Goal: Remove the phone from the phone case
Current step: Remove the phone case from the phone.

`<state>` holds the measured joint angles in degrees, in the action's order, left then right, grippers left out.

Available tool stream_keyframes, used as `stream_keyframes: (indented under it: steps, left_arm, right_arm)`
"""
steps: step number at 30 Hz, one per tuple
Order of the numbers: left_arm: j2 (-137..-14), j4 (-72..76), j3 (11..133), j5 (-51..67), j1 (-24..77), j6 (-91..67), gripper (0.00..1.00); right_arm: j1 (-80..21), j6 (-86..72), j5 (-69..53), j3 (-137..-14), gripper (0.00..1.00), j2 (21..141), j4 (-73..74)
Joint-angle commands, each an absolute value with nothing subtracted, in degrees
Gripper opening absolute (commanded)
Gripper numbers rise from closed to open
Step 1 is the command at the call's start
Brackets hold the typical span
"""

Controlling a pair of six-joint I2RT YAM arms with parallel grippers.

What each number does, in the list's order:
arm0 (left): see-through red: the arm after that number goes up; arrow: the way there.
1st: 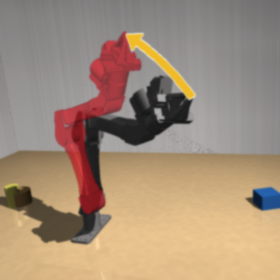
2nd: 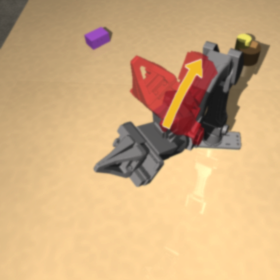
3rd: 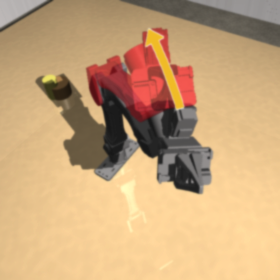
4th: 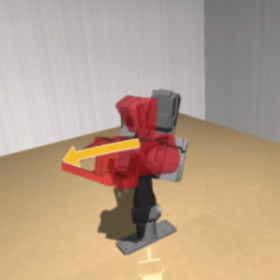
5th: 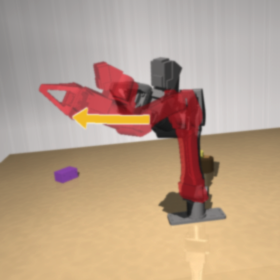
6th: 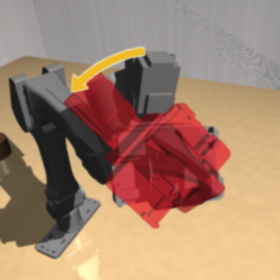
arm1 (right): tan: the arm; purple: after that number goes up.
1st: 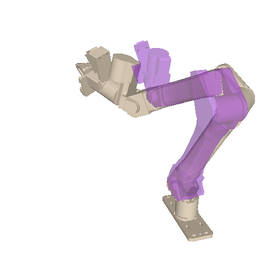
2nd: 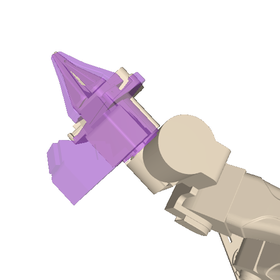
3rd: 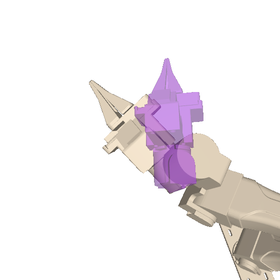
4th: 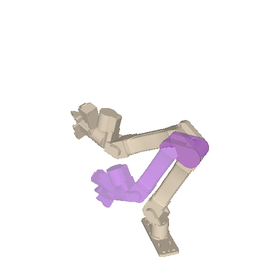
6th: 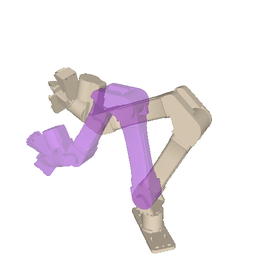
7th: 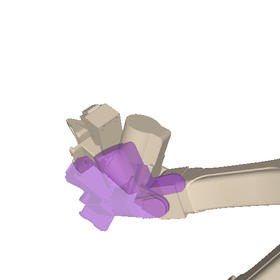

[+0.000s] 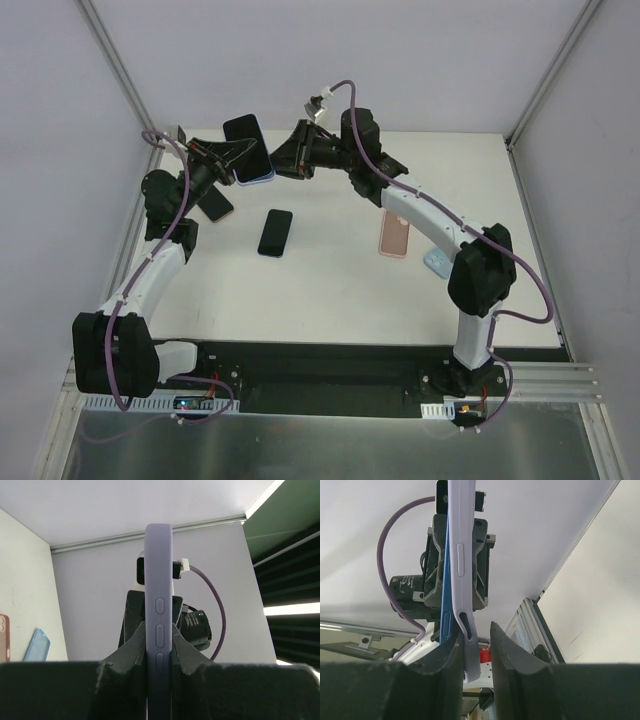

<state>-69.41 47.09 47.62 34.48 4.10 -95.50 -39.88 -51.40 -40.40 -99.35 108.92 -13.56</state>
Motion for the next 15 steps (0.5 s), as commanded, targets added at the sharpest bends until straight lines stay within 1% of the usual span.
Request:
stream_keyframes:
  steps: [1,6,9,10,11,13,14,15]
  left_arm:
    - [-67.1,63.0,49.9,58.8,12.8,-99.1,0.0]
    - [-68.6,62.3,50.3,57.6,16.3,-97.5,0.0]
    - [-69.4,61.7,50.5,57.3,17.8,-96.7,0.0]
    - [-69.5,61.5,50.4,57.3,17.8,-96.5,0.0]
    - [-69.5,61.1,50.4,57.7,17.8,-95.8,0.0]
    - [-69.2,58.2,50.4,57.8,17.8,-94.5,0.0]
    - [-68.8,57.1,50.4,58.2,17.8,-92.7,0.0]
    - [-68.6,55.3,50.5,58.4,17.8,-91.5,0.02]
  right_arm:
    - [-43.9,-43.3,-33.6,-104.1,0.26,114.2,-9.4]
    - [-44.7,-39.1,-33.1,-108.5,0.25,115.4,-3.2]
    - [-44.7,-38.7,-32.7,-107.3,0.16,114.5,-2.8]
    - [-44.7,-37.9,-32.3,-106.4,0.07,113.9,-2.8]
    - [-44.6,-37.5,-31.6,-104.3,0.01,112.4,-2.8]
    - [-44.3,-36.1,-30.5,-101.2,0.01,110.2,-3.2]
    - [-43.8,-35.5,-29.0,-97.4,0.01,107.6,-3.2]
    - [-43.5,-35.1,-28.3,-95.5,0.01,106.2,-3.2]
